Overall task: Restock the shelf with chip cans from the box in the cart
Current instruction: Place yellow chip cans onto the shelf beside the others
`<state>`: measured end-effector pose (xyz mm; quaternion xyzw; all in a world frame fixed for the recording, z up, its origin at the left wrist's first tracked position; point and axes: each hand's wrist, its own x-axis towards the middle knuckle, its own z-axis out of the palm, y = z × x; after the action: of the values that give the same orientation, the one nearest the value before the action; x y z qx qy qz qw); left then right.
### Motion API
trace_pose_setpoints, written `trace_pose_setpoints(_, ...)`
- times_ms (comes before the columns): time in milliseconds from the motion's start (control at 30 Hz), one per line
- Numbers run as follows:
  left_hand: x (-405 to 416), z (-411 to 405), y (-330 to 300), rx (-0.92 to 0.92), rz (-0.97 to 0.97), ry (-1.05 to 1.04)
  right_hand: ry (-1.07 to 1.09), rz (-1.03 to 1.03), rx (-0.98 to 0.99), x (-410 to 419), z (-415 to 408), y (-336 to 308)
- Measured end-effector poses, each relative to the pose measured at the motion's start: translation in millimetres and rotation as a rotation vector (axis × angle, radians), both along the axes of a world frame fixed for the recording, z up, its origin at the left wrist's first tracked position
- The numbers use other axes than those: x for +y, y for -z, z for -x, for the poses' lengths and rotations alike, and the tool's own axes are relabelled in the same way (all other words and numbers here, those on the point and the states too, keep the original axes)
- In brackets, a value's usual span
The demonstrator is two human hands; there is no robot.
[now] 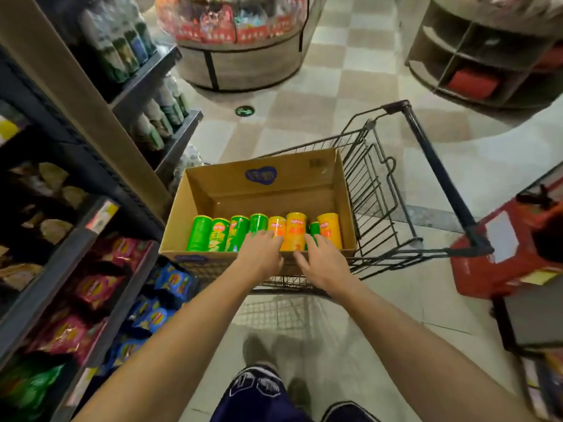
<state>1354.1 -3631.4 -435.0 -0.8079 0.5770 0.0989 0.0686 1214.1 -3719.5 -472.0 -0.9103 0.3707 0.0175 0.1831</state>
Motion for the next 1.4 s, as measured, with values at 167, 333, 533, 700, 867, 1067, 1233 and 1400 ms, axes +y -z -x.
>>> trace_pose_setpoints(167, -55.7, -30.6, 34.1, 0.055, -0.09, 0.025, 0.116, -0.086, 0.056, -49.5, -25.2, 23.8)
trace_pose_setpoints(333, -104.4, -48.6, 76.2, 0.158, -0.223, 0.062, 0.307, -0.273, 0.13, -91.4, -43.2, 48.0)
trace_pose_setpoints(533, -154.1, -72.4, 110.1, 0.444, -0.325, -0.075, 0.46, -0.38, 0.215, -125.4, -64.5, 67.2)
trace_pose_setpoints(700, -168.4, -82.1, 135.2, 0.648, -0.347, -0.259, 0.55, -0.43, 0.261, -137.9, -73.6, 80.5)
trace_pose_setpoints(867, -176.4, -79.1, 145.1, 0.773, -0.339, -0.341, 0.559, -0.389, 0.337, -150.3, -88.4, 94.8)
trace_pose_setpoints(1067, -191.6, -75.8, 168.4, 0.828, -0.42, -0.408, 0.63, -0.446, 0.406, -166.2, -98.3, 103.6)
trace_pose_setpoints(1233, -205.1, -80.5, 184.6, 0.903, -0.439, -0.433, 0.625, -0.455, 0.38, -166.3, -95.8, 101.4)
trace_pose_setpoints(1400, -211.0, -82.4, 188.3, 0.879, -0.422, -0.415, 0.662, -0.468, 0.341, -162.4, -92.3, 95.9)
